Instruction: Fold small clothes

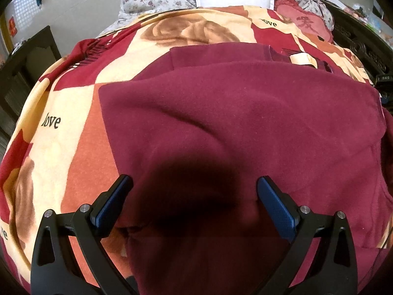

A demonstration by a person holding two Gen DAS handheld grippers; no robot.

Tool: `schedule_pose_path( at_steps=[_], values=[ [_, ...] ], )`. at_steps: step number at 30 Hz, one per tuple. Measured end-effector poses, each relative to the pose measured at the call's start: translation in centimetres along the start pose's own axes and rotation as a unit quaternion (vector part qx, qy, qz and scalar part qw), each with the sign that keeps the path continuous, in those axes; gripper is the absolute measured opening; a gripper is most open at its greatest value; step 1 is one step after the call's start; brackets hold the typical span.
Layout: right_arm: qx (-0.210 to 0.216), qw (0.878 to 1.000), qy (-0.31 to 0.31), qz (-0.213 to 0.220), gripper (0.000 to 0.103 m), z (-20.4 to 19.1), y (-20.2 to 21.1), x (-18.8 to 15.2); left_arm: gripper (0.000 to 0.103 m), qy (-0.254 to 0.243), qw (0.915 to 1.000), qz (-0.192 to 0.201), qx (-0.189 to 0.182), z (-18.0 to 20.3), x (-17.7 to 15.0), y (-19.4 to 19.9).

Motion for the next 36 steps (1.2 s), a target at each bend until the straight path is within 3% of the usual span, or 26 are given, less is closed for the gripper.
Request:
schedule_pose_path(
  at_steps=[1,4,8,12,18,20,25,28,32,36],
  values=[
    [-0.007,1.0,0.009,0.002,0.025,0.1,0.1,-0.1,0.103,0.0,1.0,0.0,0.0,0.0,0.0,0.0],
    [0.015,1.0,0.017,0.008,0.011,0.7,1.0,-0.5,0.103,0.0,1.0,-0.001,-0.001,0.0,0.1,0.0],
    [0.044,0.998,0.03,0.026,0.007,0.5,3.6,-0.8,0.103,0.007,1.0,-0.002,-0.004,-0.4,0.1,0.2],
    [0.129,0.989,0.05,0.054,0.006,-1.9,7.9,-1.7,0.103,0.014,0.9999,0.007,-0.002,-1.3,0.0,1.3],
    [0.228,0.964,0.116,0.069,0.006,-9.2,13.1,-3.9,0.103,0.041,0.9989,0.021,-0.003,-3.6,0.3,3.4],
    [0.282,0.95,0.122,0.053,0.006,-11.5,13.8,-5.0,0.103,0.053,0.9982,0.027,-0.009,-4.3,0.4,4.2],
    [0.351,0.913,0.206,-0.003,0.006,-19.8,14.3,-10.8,0.103,0.073,0.9962,0.042,-0.022,-5.7,0.6,5.6],
    [0.36,0.9,0.243,-0.038,0.007,-23.8,12.1,-14.8,0.103,0.096,0.9943,0.033,-0.032,-6.7,0.6,5.4],
    [0.323,0.898,0.267,-0.132,0.007,-26.2,6.6,-20.3,0.102,0.118,0.9918,0.023,-0.044,-7.6,0.6,5.4],
    [0.324,0.899,0.275,-0.107,0.008,-24.9,8.0,-21.7,0.102,0.108,0.9917,0.037,-0.059,-7.2,1.3,6.0]
  ],
)
Point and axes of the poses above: each gripper's, at about its wrist camera, not at the fingertips, and y roughly against the way its jaws point, z to its right, x to its top, the point moved 4 cm from there along -y, roughly the way its jaws point, and after that the axes turned 4 degrees about x, right-handed, at the moved point
